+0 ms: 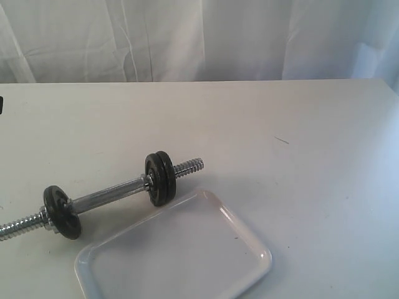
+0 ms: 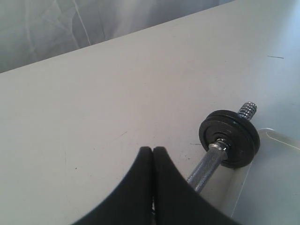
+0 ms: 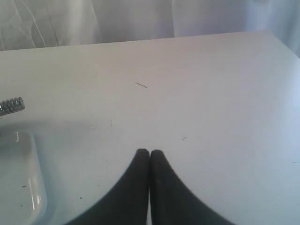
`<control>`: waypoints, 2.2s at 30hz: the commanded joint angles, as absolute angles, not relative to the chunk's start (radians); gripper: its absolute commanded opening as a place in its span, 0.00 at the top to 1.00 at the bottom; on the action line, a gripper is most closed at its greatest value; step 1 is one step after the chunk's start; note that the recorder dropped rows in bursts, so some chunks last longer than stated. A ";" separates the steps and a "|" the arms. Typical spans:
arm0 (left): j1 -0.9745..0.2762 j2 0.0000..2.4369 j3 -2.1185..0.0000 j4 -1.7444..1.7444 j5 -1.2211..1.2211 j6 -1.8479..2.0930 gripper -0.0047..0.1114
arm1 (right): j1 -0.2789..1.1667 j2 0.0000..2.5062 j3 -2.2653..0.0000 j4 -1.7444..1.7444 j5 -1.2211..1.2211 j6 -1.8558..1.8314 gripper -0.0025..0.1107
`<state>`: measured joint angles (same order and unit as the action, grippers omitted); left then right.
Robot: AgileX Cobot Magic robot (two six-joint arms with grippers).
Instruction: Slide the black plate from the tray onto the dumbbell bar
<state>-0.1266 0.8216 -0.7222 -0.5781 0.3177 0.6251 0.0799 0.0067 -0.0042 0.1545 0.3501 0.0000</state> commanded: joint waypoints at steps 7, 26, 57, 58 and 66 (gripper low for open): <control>-0.124 0.814 -0.718 -0.590 0.322 0.628 0.96 | 0.068 0.000 0.000 0.099 0.354 -0.056 0.98; -0.126 0.717 -0.575 -0.514 0.252 0.625 0.96 | 0.068 0.000 0.000 0.101 0.352 -0.056 0.98; -0.023 0.000 0.000 -0.199 0.216 0.000 0.96 | 0.068 0.000 0.000 0.103 0.352 -0.056 0.98; -0.023 0.000 0.000 -0.197 0.216 0.000 0.96 | 0.068 0.000 0.000 0.103 0.352 -0.056 0.98; -0.023 0.000 0.000 -0.191 0.216 0.000 0.96 | 0.068 0.000 0.000 0.103 0.352 -0.056 0.98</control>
